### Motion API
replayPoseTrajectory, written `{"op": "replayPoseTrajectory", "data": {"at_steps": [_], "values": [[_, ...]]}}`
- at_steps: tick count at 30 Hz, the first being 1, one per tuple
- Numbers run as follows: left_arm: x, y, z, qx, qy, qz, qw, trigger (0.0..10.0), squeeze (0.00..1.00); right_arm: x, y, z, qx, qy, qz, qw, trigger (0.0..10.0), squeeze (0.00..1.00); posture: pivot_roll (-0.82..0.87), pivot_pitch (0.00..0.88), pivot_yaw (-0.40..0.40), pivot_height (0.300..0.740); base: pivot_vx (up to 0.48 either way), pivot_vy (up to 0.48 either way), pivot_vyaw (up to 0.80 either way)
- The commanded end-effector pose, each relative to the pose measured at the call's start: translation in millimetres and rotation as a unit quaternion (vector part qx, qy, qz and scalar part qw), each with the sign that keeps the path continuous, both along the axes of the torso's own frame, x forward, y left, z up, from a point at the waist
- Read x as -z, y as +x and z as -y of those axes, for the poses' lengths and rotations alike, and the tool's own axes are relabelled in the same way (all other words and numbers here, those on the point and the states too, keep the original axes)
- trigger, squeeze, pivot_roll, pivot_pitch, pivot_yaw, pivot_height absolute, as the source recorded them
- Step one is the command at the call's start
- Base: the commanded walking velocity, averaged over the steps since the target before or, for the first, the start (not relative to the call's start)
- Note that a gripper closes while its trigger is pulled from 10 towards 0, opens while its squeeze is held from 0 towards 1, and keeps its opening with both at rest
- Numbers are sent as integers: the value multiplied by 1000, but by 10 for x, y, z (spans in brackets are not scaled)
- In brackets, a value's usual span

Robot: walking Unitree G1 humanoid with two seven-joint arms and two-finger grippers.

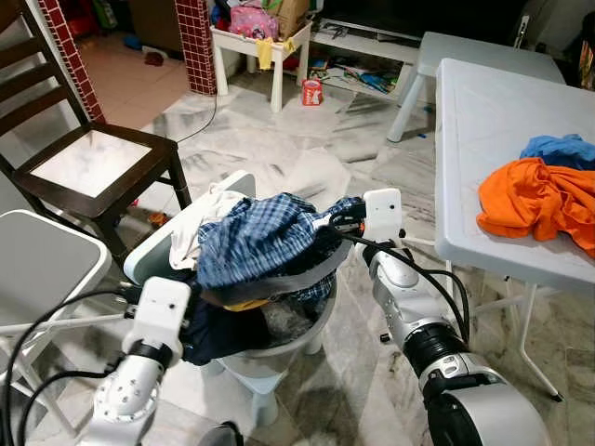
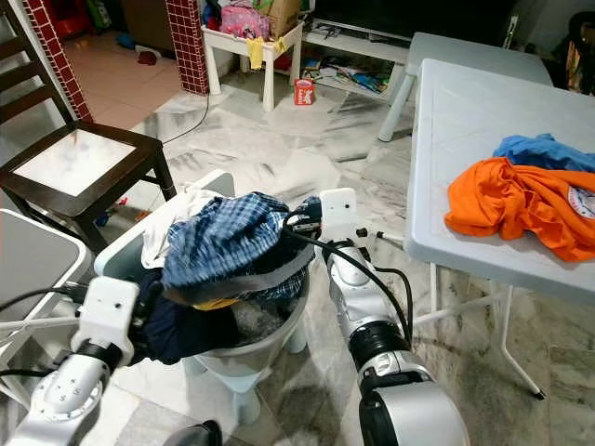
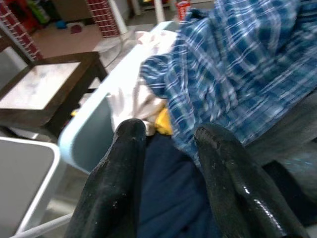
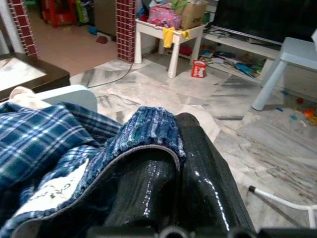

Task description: Hang hanger

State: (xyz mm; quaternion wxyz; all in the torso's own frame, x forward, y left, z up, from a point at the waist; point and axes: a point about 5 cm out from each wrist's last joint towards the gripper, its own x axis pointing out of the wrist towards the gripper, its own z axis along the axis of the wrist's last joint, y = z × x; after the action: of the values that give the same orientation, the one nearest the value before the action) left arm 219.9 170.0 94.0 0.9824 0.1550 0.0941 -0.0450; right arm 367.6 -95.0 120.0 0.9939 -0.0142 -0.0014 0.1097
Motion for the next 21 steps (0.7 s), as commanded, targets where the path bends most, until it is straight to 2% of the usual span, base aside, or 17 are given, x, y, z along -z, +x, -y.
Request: {"op": "replayPoseTrajectory", "data": {"at_steps": [1, 5, 9, 11, 14, 15, 21], "values": [[-75, -11, 47, 13, 13, 31, 999, 10000, 1000, -40, -2, 8, 1, 1, 13, 1000, 0, 0, 116, 103, -74, 740, 0, 0, 0], [-120, -15, 148, 48, -6, 47, 998, 10000, 1000, -42, -8, -11, -3, -1, 15, 1000, 0, 0, 111, 102, -75, 740, 0, 0, 0], [-173, 26, 215, 81, 21, 71, 994, 10000, 1000, -60, -6, -37, -11, -3, 20, 1000, 0, 0, 108, 101, -77, 740, 0, 0, 0], [-124, 49, 211, 81, 36, 60, 994, 10000, 1000, -66, -7, -48, -14, -5, 21, 1000, 0, 0, 105, 100, -77, 740, 0, 0, 0], [13, 115, 199, 117, 90, 34, 989, 10000, 1000, -68, -14, -58, -19, -7, 23, 1000, 0, 0, 102, 103, -83, 740, 0, 0, 0], [38, 136, 189, 121, 96, 28, 988, 10000, 1000, -66, -15, -57, -19, -7, 23, 1000, 0, 0, 102, 103, -83, 740, 0, 0, 0], [189, 292, 174, 140, 93, -22, 986, 10000, 1000, -59, -27, -58, -24, -11, 23, 999, 0, 0, 84, 109, -84, 740, 0, 0, 0]]}}
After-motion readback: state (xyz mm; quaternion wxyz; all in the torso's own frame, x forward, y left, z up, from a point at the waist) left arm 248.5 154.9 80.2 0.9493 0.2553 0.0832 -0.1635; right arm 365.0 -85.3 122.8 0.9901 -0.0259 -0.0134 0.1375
